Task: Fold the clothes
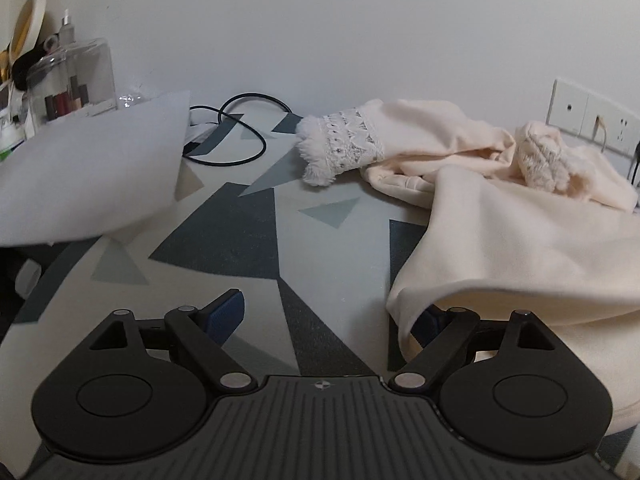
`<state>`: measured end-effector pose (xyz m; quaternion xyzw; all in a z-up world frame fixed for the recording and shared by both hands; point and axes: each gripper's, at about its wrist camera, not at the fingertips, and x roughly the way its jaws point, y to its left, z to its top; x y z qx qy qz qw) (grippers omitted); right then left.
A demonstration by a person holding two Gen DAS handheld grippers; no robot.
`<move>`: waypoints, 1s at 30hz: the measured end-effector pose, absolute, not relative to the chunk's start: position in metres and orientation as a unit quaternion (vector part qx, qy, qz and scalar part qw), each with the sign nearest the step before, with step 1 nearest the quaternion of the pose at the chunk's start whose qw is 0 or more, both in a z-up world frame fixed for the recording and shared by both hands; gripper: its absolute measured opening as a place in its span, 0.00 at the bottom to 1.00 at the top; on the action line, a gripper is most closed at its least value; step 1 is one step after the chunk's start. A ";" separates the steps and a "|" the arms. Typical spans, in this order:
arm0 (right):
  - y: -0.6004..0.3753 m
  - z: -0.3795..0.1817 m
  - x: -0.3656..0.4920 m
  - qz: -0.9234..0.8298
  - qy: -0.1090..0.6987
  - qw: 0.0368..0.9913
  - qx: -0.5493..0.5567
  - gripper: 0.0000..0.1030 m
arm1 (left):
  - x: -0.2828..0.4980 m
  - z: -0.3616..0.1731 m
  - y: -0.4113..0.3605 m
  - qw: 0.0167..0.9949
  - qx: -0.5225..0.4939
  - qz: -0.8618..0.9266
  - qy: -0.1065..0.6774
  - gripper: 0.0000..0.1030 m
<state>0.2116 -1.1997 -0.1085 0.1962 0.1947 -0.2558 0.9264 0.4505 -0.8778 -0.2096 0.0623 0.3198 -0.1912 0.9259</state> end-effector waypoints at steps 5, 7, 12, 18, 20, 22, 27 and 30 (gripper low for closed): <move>-1.201 -0.103 0.212 -0.246 0.187 0.930 0.199 0.06 | 0.451 -0.159 -0.868 0.940 0.068 -0.164 0.292 0.22; -1.197 -0.100 0.212 -0.236 0.184 0.933 0.199 0.06 | 0.446 -0.124 -0.858 0.950 0.079 -0.158 0.258 0.22; -1.191 -0.106 0.205 -0.231 0.193 0.931 0.207 0.06 | 0.433 -0.099 -0.844 0.962 0.129 -0.136 0.197 0.80; -1.199 -0.131 0.189 -0.252 0.231 0.907 0.247 0.06 | 0.435 -0.170 -0.853 0.932 0.188 -0.151 0.271 0.84; -1.198 -0.138 0.187 -0.256 0.245 0.904 0.239 0.06 | 0.432 -0.191 -0.856 0.922 0.209 -0.153 0.287 0.84; -1.198 -0.146 0.186 -0.261 0.258 0.899 0.236 0.07 | 0.429 -0.206 -0.858 0.913 0.226 -0.155 0.301 0.84; -1.199 -0.165 0.181 -0.269 0.281 0.889 0.242 0.10 | 0.414 -0.219 -0.860 0.907 0.257 -0.168 0.288 0.84; -1.200 -0.173 0.180 -0.275 0.287 0.886 0.238 0.09 | 0.408 -0.220 -0.860 0.905 0.276 -0.181 0.269 0.71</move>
